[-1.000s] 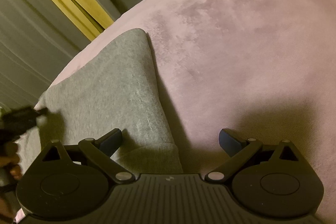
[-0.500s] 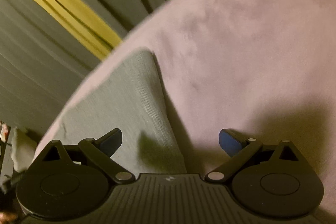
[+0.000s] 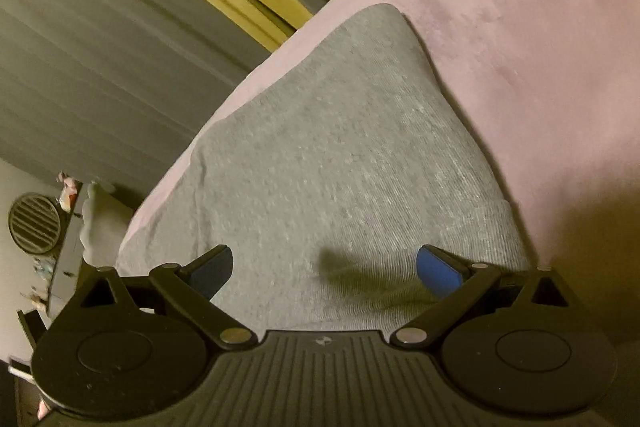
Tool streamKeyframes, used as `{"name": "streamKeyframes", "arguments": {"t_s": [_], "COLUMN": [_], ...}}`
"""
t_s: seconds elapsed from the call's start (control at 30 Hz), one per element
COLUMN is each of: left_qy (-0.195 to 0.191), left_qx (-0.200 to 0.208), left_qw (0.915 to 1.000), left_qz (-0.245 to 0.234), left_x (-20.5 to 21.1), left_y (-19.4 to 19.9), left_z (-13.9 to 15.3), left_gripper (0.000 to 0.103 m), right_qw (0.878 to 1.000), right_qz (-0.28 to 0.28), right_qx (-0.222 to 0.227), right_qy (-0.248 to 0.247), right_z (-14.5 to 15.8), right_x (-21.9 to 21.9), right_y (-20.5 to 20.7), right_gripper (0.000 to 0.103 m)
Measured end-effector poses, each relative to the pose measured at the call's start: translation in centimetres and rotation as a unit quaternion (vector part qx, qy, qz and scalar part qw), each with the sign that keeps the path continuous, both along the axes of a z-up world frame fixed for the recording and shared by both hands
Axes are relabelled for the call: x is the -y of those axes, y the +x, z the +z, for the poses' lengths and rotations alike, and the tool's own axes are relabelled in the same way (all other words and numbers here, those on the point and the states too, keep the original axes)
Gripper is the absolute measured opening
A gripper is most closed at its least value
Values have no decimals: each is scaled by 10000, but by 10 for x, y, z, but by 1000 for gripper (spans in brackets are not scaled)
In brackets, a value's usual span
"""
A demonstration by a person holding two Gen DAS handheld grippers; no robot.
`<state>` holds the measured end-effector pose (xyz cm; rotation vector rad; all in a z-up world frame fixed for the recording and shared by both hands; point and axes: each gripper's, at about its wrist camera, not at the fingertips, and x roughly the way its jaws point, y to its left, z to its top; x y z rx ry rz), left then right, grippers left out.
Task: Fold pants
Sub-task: 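Move the open left tool to the waistband end of the sweatpants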
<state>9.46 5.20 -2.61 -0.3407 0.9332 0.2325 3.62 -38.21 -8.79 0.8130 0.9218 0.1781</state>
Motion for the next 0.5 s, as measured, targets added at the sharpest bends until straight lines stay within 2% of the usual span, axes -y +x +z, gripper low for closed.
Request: {"name": "streamKeyframes", "arguments": {"t_s": [0.1, 0.17, 0.37, 0.5], "left_qy": [128, 169, 92, -107], "left_qx": [-15, -17, -11, 42], "left_qw": [9999, 9998, 10000, 9997], "left_qz": [-75, -94, -1, 201], "left_x": [3, 4, 0, -10], "left_y": [-1, -2, -4, -6], "left_z": [-1, -1, -1, 0], "left_gripper": [95, 96, 96, 96], "right_qw": [9994, 9993, 9994, 9977], "right_qz": [91, 73, -245, -443], "right_qx": [207, 232, 128, 72], "right_qy": [-267, -278, 217, 513], "right_z": [8, 10, 5, 1], "right_x": [-8, -10, 7, 18], "right_y": [-6, -8, -12, -15], "right_gripper": [99, 99, 99, 99]}}
